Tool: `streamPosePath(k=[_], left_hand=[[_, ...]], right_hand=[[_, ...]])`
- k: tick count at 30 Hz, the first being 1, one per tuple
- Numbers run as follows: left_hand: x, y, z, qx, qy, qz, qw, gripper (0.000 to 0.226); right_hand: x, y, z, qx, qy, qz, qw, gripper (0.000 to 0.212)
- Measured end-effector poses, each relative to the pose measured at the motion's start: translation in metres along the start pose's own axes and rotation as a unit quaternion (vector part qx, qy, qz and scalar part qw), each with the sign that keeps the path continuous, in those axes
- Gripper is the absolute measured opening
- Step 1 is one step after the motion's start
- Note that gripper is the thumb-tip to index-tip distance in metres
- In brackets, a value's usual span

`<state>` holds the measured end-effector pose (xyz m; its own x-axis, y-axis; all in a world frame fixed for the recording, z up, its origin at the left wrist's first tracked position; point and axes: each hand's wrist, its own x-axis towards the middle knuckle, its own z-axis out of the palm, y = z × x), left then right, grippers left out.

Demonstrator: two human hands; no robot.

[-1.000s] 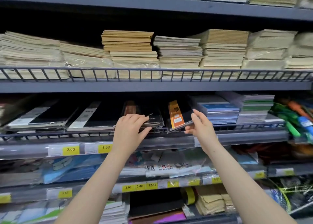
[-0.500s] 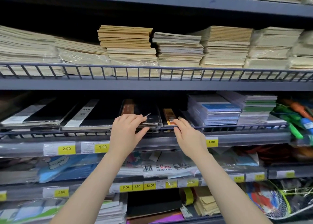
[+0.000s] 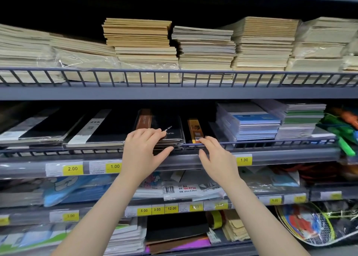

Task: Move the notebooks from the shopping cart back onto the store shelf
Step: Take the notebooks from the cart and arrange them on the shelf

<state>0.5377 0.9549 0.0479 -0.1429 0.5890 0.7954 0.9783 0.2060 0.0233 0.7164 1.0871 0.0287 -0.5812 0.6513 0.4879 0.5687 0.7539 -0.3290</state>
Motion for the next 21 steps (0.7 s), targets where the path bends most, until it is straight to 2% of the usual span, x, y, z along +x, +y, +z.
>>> streamPosePath(k=[3, 7, 11, 15, 18, 21], left_hand=[[0.004, 0.001, -0.006, 0.001, -0.041, -0.004, 0.999, 0.046], [0.015, 0.003, -0.024, 0.004, -0.164, -0.009, 0.986, 0.052], [0.034, 0.006, -0.047, -0.018, -0.326, -0.025, 0.945, 0.060], [0.058, 0.004, -0.089, -0.115, -0.352, -0.080, 0.925, 0.046], [0.065, 0.010, -0.143, -0.124, -0.385, -0.139, 0.904, 0.037], [0.056, 0.012, -0.201, -0.114, -0.467, -0.191, 0.856, 0.048]], right_hand=[[-0.001, -0.006, -0.004, 0.011, -0.013, 0.017, 1.000, 0.041], [0.003, -0.021, -0.018, -0.011, -0.038, -0.020, 0.999, 0.038], [-0.006, -0.036, -0.050, -0.033, -0.173, 0.013, 0.984, 0.043], [-0.004, -0.048, -0.094, -0.033, -0.328, 0.007, 0.944, 0.040], [-0.001, -0.062, -0.134, -0.017, -0.465, 0.035, 0.885, 0.037], [-0.005, -0.085, -0.181, 0.011, -0.509, 0.055, 0.859, 0.035]])
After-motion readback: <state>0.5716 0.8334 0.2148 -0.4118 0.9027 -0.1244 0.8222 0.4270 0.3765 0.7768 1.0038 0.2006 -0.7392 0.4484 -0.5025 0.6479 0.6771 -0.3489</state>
